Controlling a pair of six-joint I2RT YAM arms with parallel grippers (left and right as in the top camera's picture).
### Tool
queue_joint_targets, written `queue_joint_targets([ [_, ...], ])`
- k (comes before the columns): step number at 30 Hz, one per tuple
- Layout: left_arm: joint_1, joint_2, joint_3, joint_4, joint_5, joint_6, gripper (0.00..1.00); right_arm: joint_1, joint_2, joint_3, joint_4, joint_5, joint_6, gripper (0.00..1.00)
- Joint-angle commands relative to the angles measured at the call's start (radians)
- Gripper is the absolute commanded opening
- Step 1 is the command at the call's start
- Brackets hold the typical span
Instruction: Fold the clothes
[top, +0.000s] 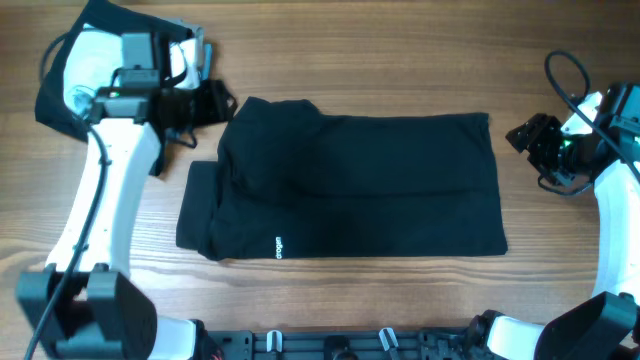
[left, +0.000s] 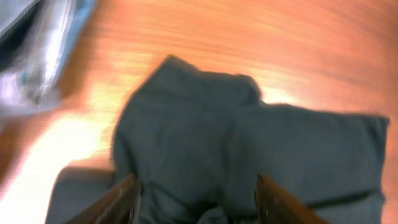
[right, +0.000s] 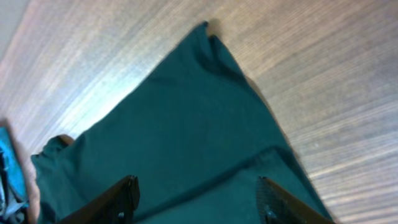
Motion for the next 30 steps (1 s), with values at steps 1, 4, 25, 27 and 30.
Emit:
queue_joint_targets([
  [1,-0.107,0.196,0.010,0.261,0.018,0.235,0.65,0.000,-0.003,0.012,-0.001,-0.044,-0.020,0.65],
  [4,-0.123,0.411,0.010,0.453,0.008,0.253,0.65,0.000,-0.003,0.012,-0.007,-0.044,-0.019,0.65],
  [25,-0.123,0.283,0.010,0.349,0.045,0.139,0.04,0.000,-0.003,0.012,-0.055,-0.044,-0.021,0.67],
  [27,-0.142,0.235,0.010,0.237,0.055,0.139,0.04,0.000,-0.003,0.012,-0.052,-0.044,-0.021,0.67],
  [30,-0.209,0.240,-0.004,0.052,0.054,0.140,0.04,0.000,-0.003,0.012,-0.048,-0.044,-0.021,0.67],
])
